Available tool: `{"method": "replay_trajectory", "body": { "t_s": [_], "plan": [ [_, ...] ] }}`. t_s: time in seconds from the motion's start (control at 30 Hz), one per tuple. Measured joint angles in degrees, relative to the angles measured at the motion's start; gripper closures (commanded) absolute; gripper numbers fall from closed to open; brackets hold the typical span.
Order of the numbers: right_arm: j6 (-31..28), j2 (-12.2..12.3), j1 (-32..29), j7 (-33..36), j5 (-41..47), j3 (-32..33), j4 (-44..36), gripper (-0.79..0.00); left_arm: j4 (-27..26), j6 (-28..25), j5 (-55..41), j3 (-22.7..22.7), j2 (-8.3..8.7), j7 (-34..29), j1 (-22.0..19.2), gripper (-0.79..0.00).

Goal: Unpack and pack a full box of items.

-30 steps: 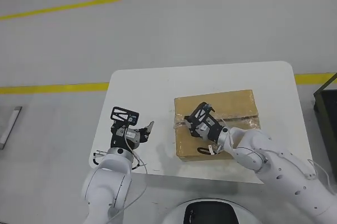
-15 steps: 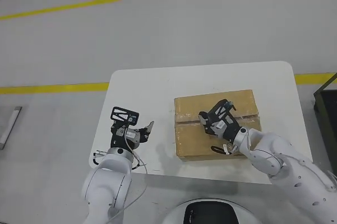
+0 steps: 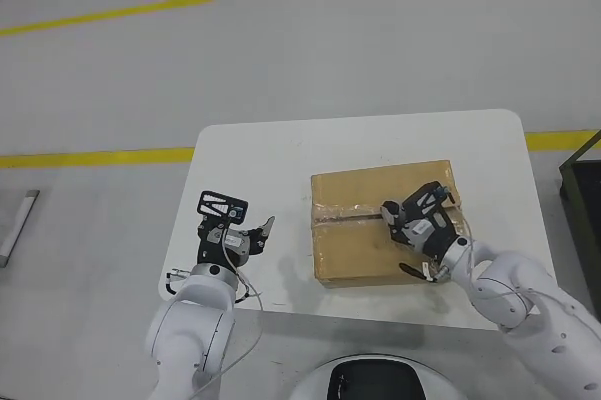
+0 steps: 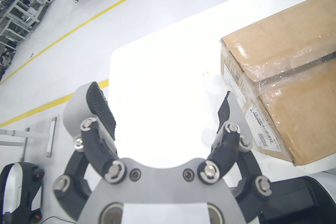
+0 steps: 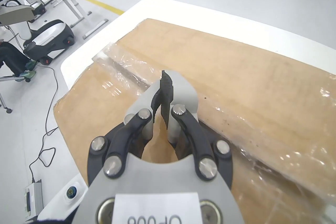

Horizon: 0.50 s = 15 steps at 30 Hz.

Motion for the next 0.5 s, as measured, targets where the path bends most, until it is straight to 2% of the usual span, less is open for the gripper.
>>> {"method": "replay_trajectory", "body": {
  "t_s": [0.27, 0.5],
  "plan": [
    [1.48, 0.69, -4.77, -0.5, 0.89, 7.33, -4.66, 0.0, 0.0, 0.0, 0.0, 0.0, 0.0, 0.0, 0.0, -0.785],
    [0.7, 1.05, -7.81, 0.89, 0.64, 10.93, -3.38, 0.0, 0.0, 0.0, 0.0, 0.0, 0.0, 0.0, 0.0, -0.785]
  ]
}}
